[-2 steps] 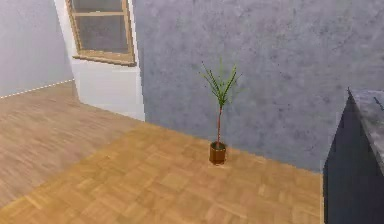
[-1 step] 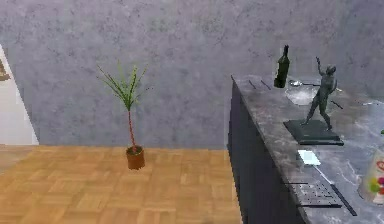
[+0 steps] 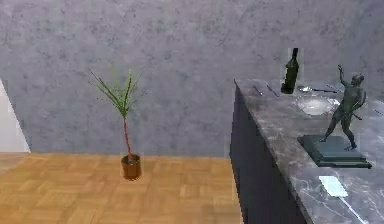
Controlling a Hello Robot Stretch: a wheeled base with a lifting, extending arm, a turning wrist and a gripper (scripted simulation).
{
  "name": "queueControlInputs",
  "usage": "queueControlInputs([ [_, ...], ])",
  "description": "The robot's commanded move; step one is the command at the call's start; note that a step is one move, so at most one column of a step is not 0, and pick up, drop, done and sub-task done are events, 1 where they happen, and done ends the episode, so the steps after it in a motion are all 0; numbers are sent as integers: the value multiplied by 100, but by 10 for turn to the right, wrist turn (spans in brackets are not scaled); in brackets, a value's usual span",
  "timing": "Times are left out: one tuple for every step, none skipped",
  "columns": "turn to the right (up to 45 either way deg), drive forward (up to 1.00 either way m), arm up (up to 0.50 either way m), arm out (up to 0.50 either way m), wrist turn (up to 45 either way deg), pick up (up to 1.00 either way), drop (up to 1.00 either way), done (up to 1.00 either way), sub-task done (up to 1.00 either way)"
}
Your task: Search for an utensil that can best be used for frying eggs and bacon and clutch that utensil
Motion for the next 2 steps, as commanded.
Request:
queueControlInputs([
  [-180,0,0,0,0,0,0,0,0],
  [450,0,0,0,0,0,0,0,0],
])
